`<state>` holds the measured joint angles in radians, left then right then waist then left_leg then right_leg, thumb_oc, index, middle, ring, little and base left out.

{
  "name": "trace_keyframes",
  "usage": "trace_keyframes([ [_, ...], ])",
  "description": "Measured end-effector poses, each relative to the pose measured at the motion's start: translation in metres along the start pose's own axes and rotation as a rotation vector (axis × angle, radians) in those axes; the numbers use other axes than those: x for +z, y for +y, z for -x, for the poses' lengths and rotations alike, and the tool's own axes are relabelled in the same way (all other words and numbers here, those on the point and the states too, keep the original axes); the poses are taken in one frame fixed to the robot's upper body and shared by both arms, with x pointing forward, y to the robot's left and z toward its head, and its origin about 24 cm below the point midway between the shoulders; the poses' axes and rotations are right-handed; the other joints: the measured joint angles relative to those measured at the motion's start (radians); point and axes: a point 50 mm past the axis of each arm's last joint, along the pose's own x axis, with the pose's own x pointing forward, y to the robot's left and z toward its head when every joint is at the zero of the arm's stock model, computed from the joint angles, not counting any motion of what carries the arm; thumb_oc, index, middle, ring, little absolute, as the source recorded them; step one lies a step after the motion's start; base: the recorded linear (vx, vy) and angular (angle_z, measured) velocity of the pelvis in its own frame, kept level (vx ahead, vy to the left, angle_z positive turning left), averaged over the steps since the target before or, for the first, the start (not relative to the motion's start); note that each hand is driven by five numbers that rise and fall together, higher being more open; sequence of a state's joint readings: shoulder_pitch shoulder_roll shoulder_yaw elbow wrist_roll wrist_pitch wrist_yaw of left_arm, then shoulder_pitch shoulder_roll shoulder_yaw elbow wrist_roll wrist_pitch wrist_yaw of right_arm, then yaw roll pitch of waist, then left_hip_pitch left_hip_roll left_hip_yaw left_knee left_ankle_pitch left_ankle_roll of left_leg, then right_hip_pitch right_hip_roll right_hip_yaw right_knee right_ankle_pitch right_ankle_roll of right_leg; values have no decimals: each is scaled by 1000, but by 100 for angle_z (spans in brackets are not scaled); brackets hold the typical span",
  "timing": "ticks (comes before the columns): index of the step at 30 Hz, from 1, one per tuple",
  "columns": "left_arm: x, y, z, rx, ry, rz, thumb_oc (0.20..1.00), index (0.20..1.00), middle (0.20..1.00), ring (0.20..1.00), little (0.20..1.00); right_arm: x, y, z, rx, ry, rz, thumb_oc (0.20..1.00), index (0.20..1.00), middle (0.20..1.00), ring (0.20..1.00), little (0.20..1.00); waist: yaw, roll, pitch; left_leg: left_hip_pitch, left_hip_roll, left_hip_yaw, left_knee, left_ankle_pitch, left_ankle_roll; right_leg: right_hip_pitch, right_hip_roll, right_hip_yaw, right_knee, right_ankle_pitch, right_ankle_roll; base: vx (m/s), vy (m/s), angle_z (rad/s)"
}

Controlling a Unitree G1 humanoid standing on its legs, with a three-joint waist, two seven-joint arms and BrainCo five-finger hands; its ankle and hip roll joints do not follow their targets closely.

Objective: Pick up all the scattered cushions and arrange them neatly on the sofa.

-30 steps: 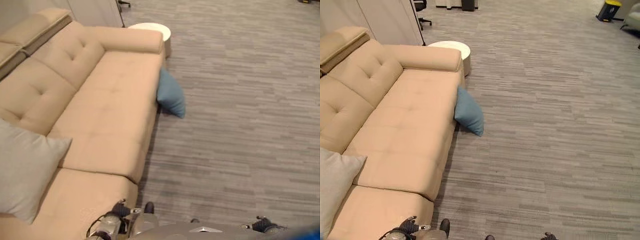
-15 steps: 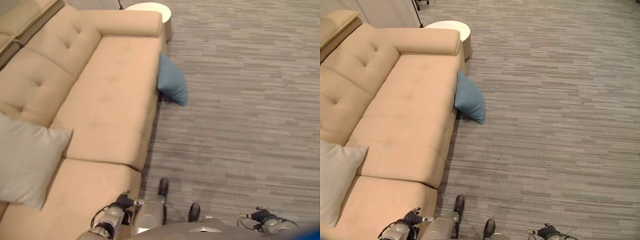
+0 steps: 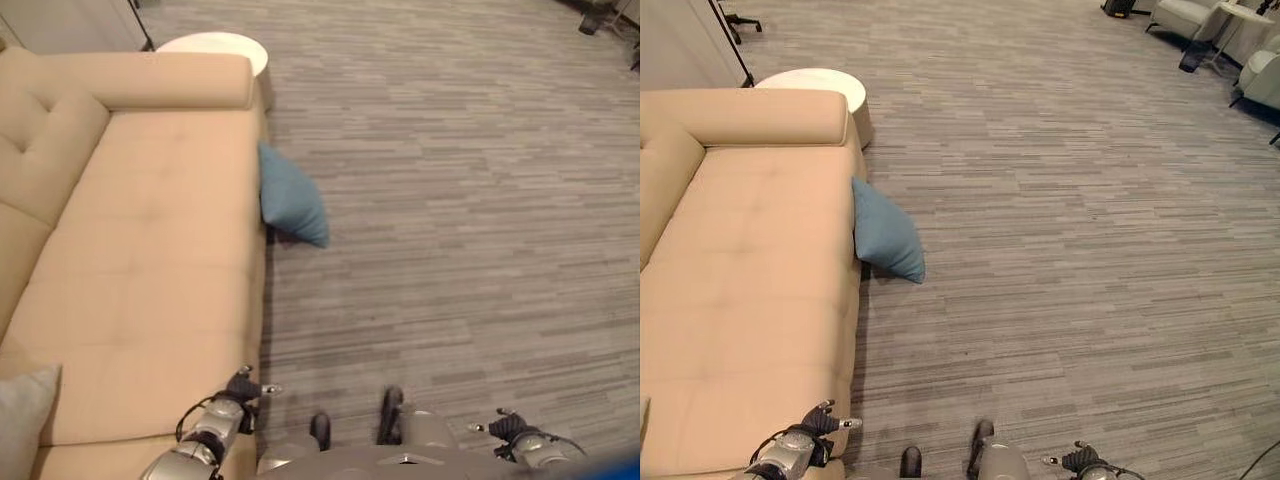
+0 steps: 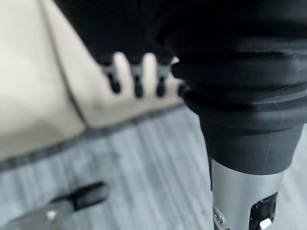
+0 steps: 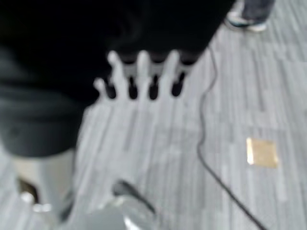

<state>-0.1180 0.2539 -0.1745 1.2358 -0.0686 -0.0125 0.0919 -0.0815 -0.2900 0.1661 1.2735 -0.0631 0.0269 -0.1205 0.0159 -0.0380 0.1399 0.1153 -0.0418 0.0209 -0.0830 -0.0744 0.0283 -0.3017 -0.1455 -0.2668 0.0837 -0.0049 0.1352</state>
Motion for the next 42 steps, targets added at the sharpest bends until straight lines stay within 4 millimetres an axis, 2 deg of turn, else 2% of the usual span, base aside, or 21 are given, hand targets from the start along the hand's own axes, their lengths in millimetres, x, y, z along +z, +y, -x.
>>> trace_keyframes([
  [2,-17,-1,3,1,46,8,1000,1000,1000,1000,1000,-4,2,0,4,14,3,1000,1000,1000,1000,1000,-6,-5,-6,67,8,-18,-4,-40,-3,28,5,-5,-44,70,-10,386,-196,31],
  [5,-37,-8,8,-17,93,12,1000,1000,1000,1000,1000,-16,4,2,9,50,4,1000,1000,1000,1000,1000,-8,21,-37,117,51,-50,43,-94,-40,88,46,3,-28,138,-98,283,-254,41],
  [6,-41,-11,9,-23,103,16,1000,1000,1000,1000,1000,-16,6,2,14,50,-4,1000,1000,1000,1000,1000,9,14,-47,52,60,-56,216,-101,-54,150,62,-10,-73,121,-123,134,-305,26],
  [7,-41,-11,9,-23,103,16,1000,1000,1000,1000,1000,-16,6,2,14,50,-4,1000,1000,1000,1000,1000,9,14,-47,52,60,-56,216,-101,-54,150,62,-10,-73,121,-123,47,-201,22],
  [9,-35,-20,8,-44,89,29,1000,1000,1000,1000,1000,-15,-6,1,-27,39,5,1000,1000,1000,1000,1000,53,-15,-55,-227,54,-64,751,-64,-113,238,79,-23,-166,125,-209,155,-225,-1],
  [11,-20,-19,5,-40,53,51,1000,1000,1000,1000,1000,-6,-11,0,-43,23,-12,1000,1000,1000,1000,1000,61,-29,-39,-358,54,-55,784,-64,-110,271,94,-31,-177,74,-231,245,-174,18],
  [13,-3,-11,1,-25,6,41,1000,1000,1000,1000,1000,-7,-6,0,-33,35,-29,1000,1000,1000,1000,1000,57,-54,-13,-407,51,-22,595,-38,-108,312,99,-67,-175,54,-221,342,-43,30],
  [14,-2,-11,1,-25,-2,38,1000,1000,1000,1000,1000,-1,-8,-1,-37,16,-32,1000,1000,1000,1000,1000,56,-56,-12,-423,46,-15,535,-25,-111,335,110,-67,-182,19,-183,462,-35,8],
  [15,0,-11,2,-28,-15,21,1000,1000,1000,1000,1000,-2,-9,-1,-40,18,-30,1000,1000,1000,1000,1000,56,-53,-8,-403,41,-11,355,4,-111,353,125,-70,-182,-1,-183,355,-18,-7],
  [17,1,-12,2,-33,-17,18,1000,1000,1000,1000,1000,0,-15,-2,-60,13,-27,1000,1000,1000,1000,1000,57,-25,-6,-400,25,-4,162,113,-112,383,161,-54,-182,-27,-182,347,-5,-28],
  [19,-4,-12,2,-31,-1,18,1000,1000,1000,1000,1000,-1,-18,-2,-66,21,-24,1000,1000,1000,1000,1000,62,-14,-4,-398,17,-1,124,162,-104,401,182,-42,-177,-41,-197,330,10,-36],
  [21,-11,-13,3,-33,17,23,1000,1000,1000,1000,1000,-7,-16,-1,-63,39,-22,1000,1000,1000,1000,1000,58,-7,-6,-365,12,-1,129,217,-85,436,194,-24,-176,-69,-178,344,58,-25],
  [22,-21,-12,5,-29,44,26,1000,1000,1000,1000,1000,-13,-11,0,-50,57,-19,1000,1000,1000,1000,1000,62,-8,-15,-299,9,-3,103,230,20,482,195,0,-174,-100,-150,337,100,-25],
  [25,-17,-9,4,-22,36,24,1000,1000,1000,1000,1000,-11,-4,0,-24,57,-23,1000,1000,1000,1000,1000,64,-29,-18,-248,-13,4,73,189,44,473,156,5,-82,-133,-88,206,100,-12],
  [29,-2,0,1,0,0,15,1000,1000,1000,1000,1000,8,1,-1,-5,-18,16,1000,1000,1000,1000,1000,73,-2,-9,-152,-6,-12,45,137,62,212,67,-1,547,-200,14,317,100,-7],
  [30,5,5,0,10,-19,8,1000,1000,1000,1000,1000,7,4,0,5,-26,17,1000,1000,1000,1000,1000,56,-15,-7,-123,-29,-45,36,120,82,157,32,4,582,-218,31,256,5,81],
  [32,9,7,-1,14,-27,1,1000,1000,1000,1000,1000,5,5,0,7,-19,17,1000,1000,1000,1000,1000,55,-25,-6,-93,-47,-63,28,102,95,109,-6,0,541,-219,15,270,-54,57],
  [35,-5,9,0,21,19,0,1000,1000,1000,1000,1000,8,6,0,10,-32,13,1000,1000,1000,1000,1000,55,-31,-8,-52,-47,-97,19,80,92,96,-10,-53,212,-131,-21,284,-92,35],
  [38,-14,7,2,16,43,7,1000,1000,1000,1000,1000,6,8,1,14,-30,11,1000,1000,1000,1000,1000,46,-32,-7,2,-41,-162,13,38,67,95,35,23,-57,20,-20,347,-122,59],
  [40,-16,5,2,15,51,20,1000,1000,1000,1000,1000,8,8,1,16,-34,11,1000,1000,1000,1000,1000,26,-26,-7,44,-32,-226,19,-13,58,96,70,135,-157,110,-21,450,-219,97],
  [42,-25,0,4,4,76,24,1000,1000,1000,1000,1000,3,8,1,23,-20,14,1000,1000,1000,1000,1000,15,-20,-16,100,-7,-278,41,-64,9,151,83,140,-148,204,-91,329,-192,115],
])
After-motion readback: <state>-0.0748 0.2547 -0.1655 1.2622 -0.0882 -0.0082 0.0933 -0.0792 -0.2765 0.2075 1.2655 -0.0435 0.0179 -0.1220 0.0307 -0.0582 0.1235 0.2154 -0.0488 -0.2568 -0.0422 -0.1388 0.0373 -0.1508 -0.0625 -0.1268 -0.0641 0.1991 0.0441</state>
